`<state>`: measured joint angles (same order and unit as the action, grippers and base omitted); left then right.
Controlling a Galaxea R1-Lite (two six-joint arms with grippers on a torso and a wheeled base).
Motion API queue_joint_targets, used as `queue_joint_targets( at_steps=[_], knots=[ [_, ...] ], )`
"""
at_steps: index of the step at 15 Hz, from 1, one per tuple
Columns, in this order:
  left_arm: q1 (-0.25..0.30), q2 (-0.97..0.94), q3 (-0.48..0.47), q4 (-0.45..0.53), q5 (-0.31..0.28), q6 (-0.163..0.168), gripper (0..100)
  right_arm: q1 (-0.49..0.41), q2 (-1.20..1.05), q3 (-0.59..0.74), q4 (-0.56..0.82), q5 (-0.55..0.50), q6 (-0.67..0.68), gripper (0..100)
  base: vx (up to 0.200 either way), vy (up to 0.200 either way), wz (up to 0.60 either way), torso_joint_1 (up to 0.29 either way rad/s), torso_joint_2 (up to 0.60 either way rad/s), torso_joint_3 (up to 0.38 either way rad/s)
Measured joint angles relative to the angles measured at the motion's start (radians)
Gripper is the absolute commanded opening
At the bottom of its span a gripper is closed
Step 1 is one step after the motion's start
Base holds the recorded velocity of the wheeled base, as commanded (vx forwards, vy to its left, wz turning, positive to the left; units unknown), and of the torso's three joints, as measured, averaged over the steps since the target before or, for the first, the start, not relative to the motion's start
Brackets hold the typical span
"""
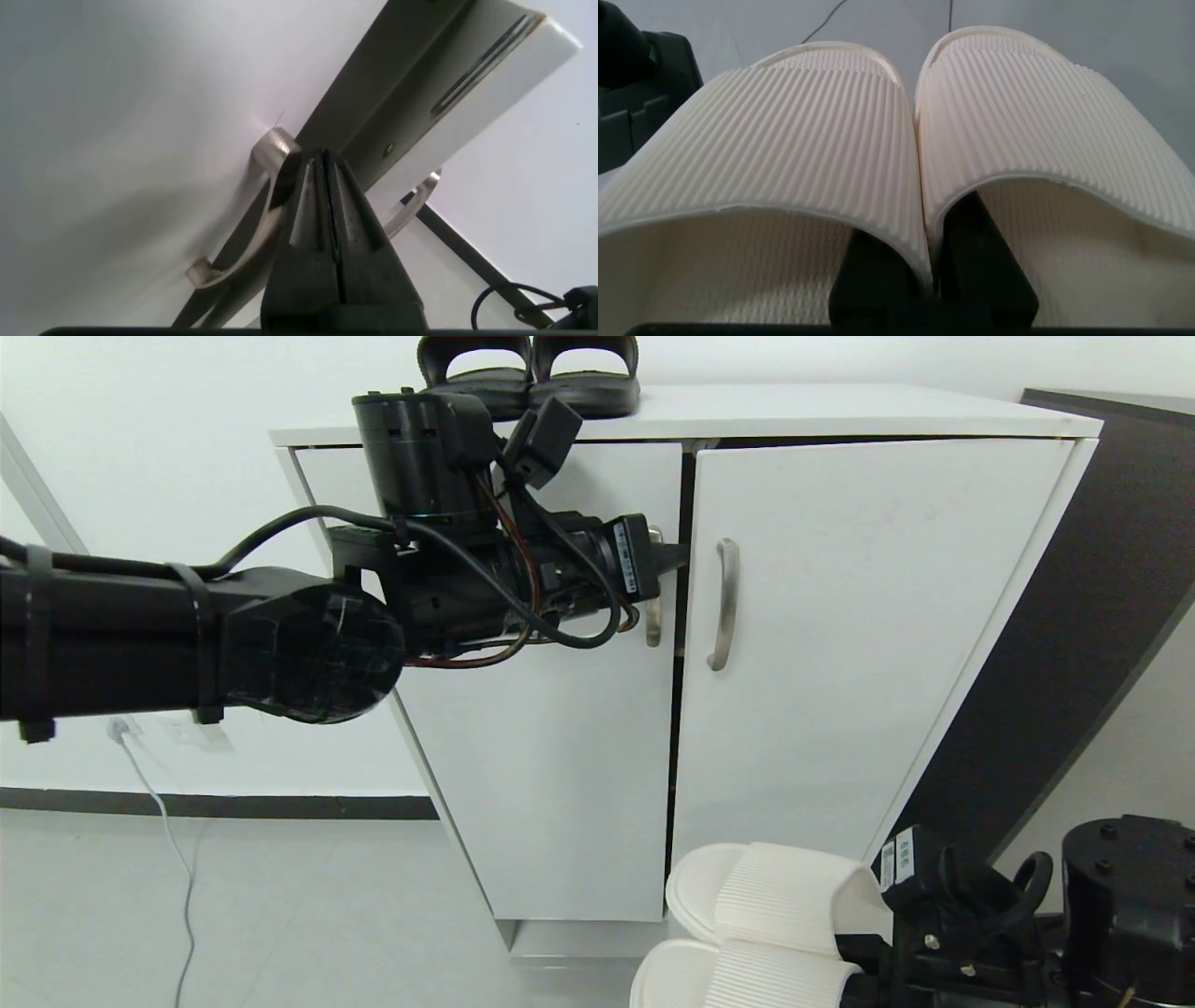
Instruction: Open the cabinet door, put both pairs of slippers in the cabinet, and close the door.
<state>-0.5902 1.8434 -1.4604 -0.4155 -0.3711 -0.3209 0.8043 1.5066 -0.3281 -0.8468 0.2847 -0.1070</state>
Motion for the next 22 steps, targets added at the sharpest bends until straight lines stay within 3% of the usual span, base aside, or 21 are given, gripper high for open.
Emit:
queue_joint_targets(
  at_steps=[4,9,11,14,16,20,22],
  knots=[
    [-0.003,0.012,-0.008,-0.001,-0.001,-0.013,0,0.034,-0.001,0.018,0.002,0.0,0.0,0,0.0,0.0,0.0,0.0,0.0,0.0],
    [-0.019,0.028,-0.009,-0.007,0.004,-0.013,0,0.104,-0.003,0.058,0.002,0.003,0.0,0,-0.2,0.0,0.0,0.004,0.0,0.001],
    [-0.07,0.02,0.033,-0.034,0.005,-0.008,0,0.123,-0.004,0.064,0.002,0.004,0.0,0,-0.2,0.0,0.0,0.002,0.0,0.002],
    [-0.187,-0.019,0.153,-0.186,0.006,-0.008,0,0.154,-0.004,0.077,0.0,0.003,0.0,0,-0.2,0.0,0.0,-0.002,0.01,0.004],
    [-0.217,-0.043,0.189,-0.206,0.006,-0.01,0,0.159,-0.005,0.081,-0.002,0.002,0.0,0,-0.1,0.0,0.0,-0.001,0.0,0.001],
    [-0.154,-0.083,0.227,-0.186,0.007,-0.013,0,0.143,0.002,0.057,-0.002,-0.022,0.008,0,0.0,0.0,0.0,0.0,0.0,0.0],
    [-0.101,-0.139,0.263,-0.154,0.01,-0.01,0,0.102,0.025,0.021,-0.001,-0.157,0.03,0,0.0,0.0,0.0,0.0,0.0,0.0]
  ],
)
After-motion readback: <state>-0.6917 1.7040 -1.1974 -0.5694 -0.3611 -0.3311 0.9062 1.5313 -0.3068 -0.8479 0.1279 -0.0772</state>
